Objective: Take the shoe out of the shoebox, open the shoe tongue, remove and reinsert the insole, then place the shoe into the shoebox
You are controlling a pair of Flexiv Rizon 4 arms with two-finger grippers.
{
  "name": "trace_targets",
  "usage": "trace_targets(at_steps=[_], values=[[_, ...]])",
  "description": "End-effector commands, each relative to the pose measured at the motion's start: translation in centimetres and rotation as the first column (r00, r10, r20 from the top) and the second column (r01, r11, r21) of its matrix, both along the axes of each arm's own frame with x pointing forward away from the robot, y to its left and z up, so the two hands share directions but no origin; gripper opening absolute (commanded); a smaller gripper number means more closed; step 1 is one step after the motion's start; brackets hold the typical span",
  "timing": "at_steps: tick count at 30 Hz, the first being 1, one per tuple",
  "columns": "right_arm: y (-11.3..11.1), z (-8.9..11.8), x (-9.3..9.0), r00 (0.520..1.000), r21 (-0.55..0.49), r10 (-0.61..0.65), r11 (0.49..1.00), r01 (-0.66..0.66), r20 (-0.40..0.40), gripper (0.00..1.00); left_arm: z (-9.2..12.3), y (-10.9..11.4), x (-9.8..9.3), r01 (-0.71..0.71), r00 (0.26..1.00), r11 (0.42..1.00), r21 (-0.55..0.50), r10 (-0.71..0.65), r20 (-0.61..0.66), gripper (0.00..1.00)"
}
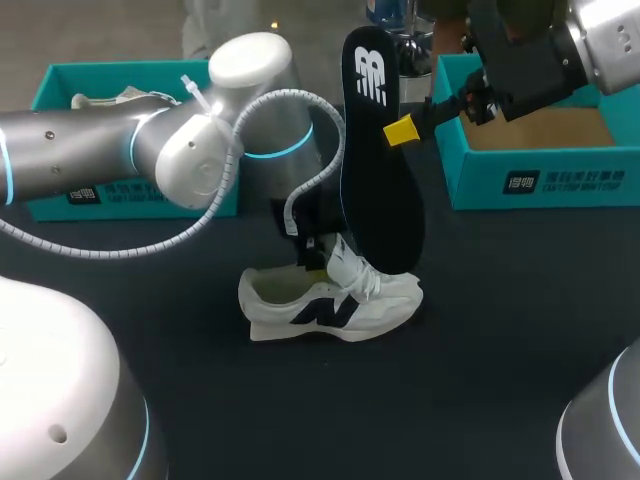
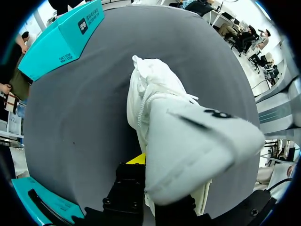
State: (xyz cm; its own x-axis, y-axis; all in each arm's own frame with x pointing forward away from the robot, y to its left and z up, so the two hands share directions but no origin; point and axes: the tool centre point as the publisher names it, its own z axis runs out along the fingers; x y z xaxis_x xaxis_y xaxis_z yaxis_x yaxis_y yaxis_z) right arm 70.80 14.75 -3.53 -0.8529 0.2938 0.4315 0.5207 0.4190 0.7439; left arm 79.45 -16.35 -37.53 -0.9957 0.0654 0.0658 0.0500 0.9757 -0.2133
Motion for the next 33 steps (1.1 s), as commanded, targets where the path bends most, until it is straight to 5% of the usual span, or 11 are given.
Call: trace_targets(at_steps=[1,15,21,33], values=[[0.3,0.0,0.2,1.0,-0.003,0.001,1.0,-0.001,-0.003,0.0,0.1,0.1,-0.1,0.001,1.0,1.0,-0.002,-0.001,0.002,0.0],[0.3,0.0,0.2,1.0,-0.003,0.001,1.0,-0.001,-0.003,0.0,3.5,0.4,0.9,0.397,0.89,0.916,-0.052,-0.399,-0.22,0.0],[0.3,0.0,0.2,1.0,-0.003,0.001,1.0,-0.001,-0.003,0.0,4.0,0.2,1.0,0.648,0.707,0.756,-0.089,-0.641,-0.297,0.0],[0.3,0.0,0.2,1.0,-0.003,0.001,1.0,-0.001,-0.003,0.0,5.6,1.2,0.9,0.887,0.374,0.429,-0.173,-0.885,-0.275,0.0]])
